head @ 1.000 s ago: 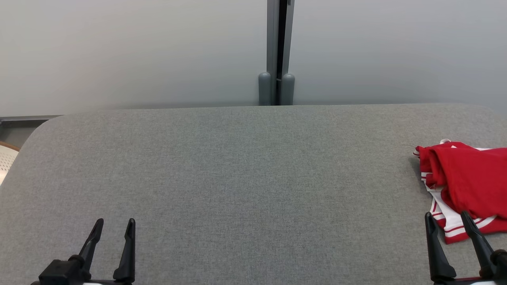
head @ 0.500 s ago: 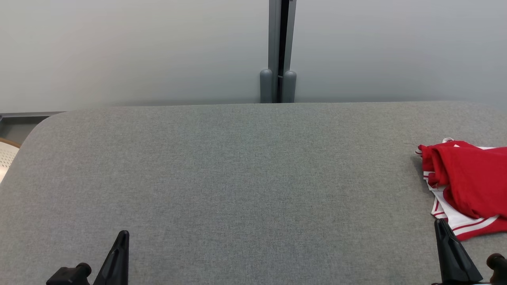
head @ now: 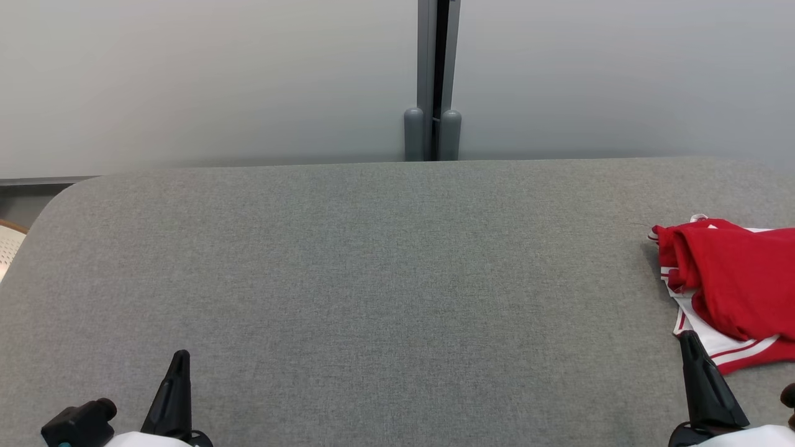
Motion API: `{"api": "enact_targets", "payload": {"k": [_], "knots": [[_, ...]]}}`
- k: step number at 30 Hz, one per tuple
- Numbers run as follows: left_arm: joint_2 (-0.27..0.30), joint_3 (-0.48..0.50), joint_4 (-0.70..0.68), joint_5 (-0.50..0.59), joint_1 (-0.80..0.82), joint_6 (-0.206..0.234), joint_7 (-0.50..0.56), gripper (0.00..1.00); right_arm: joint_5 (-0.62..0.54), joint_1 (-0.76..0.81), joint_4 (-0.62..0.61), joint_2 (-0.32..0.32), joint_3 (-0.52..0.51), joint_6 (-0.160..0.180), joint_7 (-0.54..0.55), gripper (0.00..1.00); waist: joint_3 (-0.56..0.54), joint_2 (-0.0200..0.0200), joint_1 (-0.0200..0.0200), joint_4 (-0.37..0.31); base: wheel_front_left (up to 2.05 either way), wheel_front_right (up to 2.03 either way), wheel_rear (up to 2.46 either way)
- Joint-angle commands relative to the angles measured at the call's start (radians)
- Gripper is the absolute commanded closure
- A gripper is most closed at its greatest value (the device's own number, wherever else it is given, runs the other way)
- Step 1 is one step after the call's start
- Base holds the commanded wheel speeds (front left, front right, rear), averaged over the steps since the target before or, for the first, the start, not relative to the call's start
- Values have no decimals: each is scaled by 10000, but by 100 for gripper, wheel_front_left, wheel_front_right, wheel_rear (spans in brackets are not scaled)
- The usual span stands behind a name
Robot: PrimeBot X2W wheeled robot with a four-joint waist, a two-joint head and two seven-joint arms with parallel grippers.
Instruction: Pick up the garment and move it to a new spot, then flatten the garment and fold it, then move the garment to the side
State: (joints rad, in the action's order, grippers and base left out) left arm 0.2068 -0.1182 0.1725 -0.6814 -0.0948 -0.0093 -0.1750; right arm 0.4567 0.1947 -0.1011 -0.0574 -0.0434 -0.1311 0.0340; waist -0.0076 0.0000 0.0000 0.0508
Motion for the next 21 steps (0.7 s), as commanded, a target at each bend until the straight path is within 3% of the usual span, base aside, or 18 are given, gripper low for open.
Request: {"api": "enact_targets", "payload": {"k": [1,21], "knots": [[36,169,-95,-365,337,-98,92,100,514,-296,7,-130,15,1,-48,100,1,0,0,-8,0,0,0],[-391,765,117,-2822,837,-413,854,100,3732,-1055,933,-253,49,2,-3,100,22,0,0,-103,0,0,0]]}}
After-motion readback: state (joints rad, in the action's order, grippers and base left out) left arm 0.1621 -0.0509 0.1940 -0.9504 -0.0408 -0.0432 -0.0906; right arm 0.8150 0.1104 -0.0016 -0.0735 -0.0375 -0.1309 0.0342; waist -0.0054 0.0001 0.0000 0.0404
